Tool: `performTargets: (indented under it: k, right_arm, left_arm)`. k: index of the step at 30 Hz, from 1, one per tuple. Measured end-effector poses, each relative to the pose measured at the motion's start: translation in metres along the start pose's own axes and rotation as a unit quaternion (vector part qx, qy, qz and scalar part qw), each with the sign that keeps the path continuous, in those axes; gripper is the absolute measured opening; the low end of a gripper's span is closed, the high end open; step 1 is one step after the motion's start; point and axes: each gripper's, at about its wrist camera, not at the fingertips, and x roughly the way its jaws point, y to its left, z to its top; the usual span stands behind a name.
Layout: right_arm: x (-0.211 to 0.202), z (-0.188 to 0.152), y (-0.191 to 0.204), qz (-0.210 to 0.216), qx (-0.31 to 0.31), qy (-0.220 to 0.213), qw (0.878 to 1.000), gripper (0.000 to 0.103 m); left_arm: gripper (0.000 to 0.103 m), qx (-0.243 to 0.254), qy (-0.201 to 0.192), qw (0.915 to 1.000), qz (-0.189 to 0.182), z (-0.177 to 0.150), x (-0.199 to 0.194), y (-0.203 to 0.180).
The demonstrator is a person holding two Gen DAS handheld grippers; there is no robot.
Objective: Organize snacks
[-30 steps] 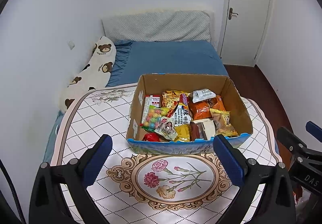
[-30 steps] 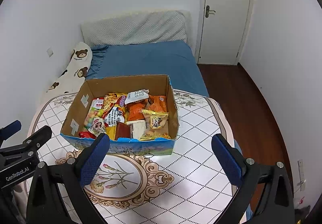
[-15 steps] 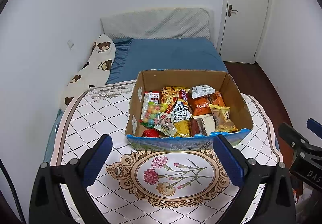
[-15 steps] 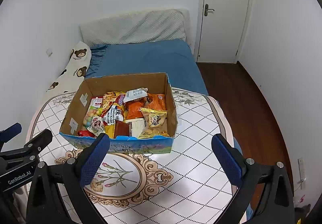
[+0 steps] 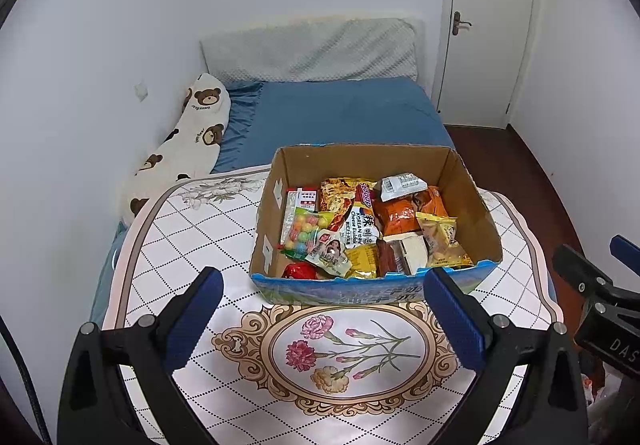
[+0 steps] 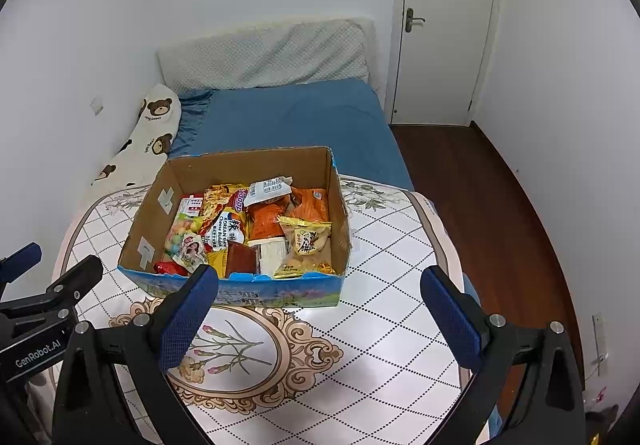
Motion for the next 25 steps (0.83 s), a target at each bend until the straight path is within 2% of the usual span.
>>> performTargets:
  k: [25]
  right_arm:
    - [0.0075,-0.0056,0.0028,0.006,0.002,0.011,1.000,0.103]
  left_arm:
    - [0.103,0.005,-0.004,1.0000,0.006,-0.0027,0.0028,0.0022]
